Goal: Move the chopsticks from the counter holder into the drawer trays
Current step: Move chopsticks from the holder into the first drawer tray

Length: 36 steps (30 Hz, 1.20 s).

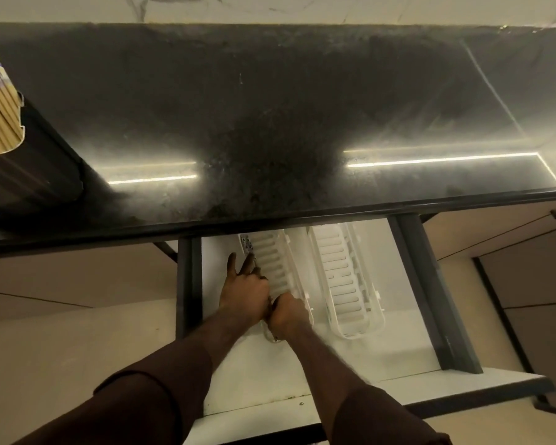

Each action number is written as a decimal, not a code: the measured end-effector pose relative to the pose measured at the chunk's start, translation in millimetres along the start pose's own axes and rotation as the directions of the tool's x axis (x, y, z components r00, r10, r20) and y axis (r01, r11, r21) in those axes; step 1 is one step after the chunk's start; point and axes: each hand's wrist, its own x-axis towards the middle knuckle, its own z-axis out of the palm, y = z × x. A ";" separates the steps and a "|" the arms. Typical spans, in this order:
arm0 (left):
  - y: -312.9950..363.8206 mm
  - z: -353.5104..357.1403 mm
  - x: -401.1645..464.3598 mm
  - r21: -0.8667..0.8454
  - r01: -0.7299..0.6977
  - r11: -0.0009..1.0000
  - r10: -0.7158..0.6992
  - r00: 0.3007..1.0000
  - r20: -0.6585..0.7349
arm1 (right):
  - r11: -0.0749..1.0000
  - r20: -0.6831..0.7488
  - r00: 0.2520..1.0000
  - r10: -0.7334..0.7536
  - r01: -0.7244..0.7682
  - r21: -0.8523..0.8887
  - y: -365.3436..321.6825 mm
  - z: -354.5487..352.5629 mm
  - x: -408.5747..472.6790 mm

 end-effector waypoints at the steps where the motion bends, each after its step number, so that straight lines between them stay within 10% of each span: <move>1: 1.5 -2.6 -0.4 0.011 -0.005 1.000 0.005 1.000 0.011 | 1.000 0.001 1.000 -0.001 0.001 -0.015 0.5 1.2 0.4; 16: -2.2 -1.4 -5.3 -0.010 -0.117 0.993 0.117 0.993 0.010 | 0.973 -0.233 0.951 -0.204 0.172 -0.152 10.8 19.1 -9.2; 36: -24.8 -37.2 -33.3 -0.154 -0.193 0.969 0.176 0.978 -0.115 | 0.970 -0.156 0.957 -0.244 0.240 -0.048 5.6 -49.7 -40.8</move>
